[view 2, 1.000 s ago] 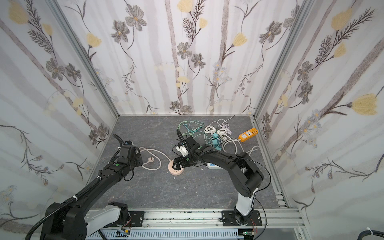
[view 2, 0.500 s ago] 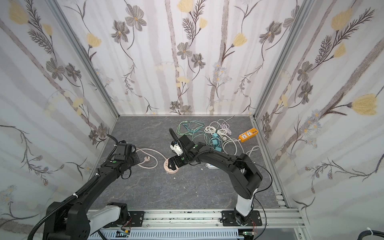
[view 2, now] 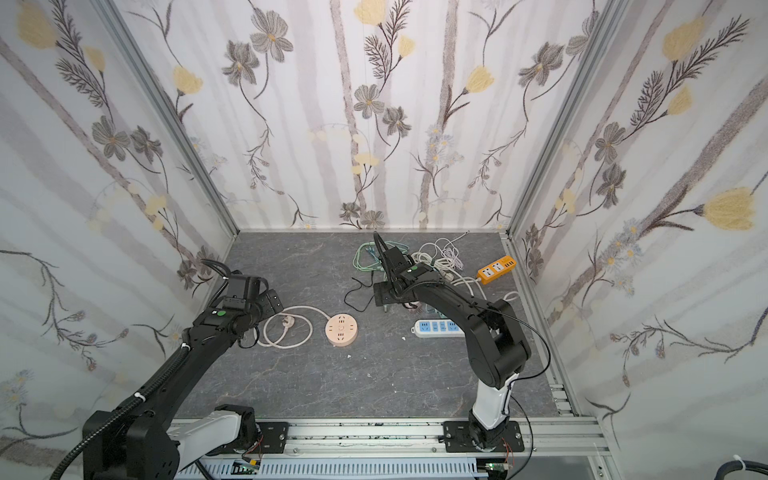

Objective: Insert the plug
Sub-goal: 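Lower the right gripper onto the mint-green charger and close it while the left gripper hovers, then lift the mint-green charger with the right gripper while the left arm rises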

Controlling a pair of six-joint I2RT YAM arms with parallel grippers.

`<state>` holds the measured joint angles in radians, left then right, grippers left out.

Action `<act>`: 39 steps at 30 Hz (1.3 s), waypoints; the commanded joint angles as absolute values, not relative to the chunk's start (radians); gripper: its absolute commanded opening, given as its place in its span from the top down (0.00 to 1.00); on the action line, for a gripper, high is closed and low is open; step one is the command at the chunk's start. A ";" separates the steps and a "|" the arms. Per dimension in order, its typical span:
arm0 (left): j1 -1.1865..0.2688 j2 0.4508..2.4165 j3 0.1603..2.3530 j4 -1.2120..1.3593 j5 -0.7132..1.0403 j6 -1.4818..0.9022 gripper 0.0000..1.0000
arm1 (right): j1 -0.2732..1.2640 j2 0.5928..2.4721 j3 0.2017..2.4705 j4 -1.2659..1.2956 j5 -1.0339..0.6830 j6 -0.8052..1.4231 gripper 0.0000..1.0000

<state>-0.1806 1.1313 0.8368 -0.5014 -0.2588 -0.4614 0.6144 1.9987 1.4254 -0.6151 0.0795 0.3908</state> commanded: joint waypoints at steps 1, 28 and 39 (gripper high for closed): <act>-0.239 1.144 0.892 -0.529 -0.325 -0.482 0.00 | 0.614 2.066 1.481 -0.670 0.159 0.380 0.12; -0.383 1.435 1.041 -0.374 -0.223 -0.601 0.00 | 0.641 2.313 1.714 -0.791 0.111 0.440 0.60; -0.382 1.487 1.061 -0.374 -0.163 -0.563 0.00 | 0.641 2.316 1.717 -0.777 0.090 0.445 0.82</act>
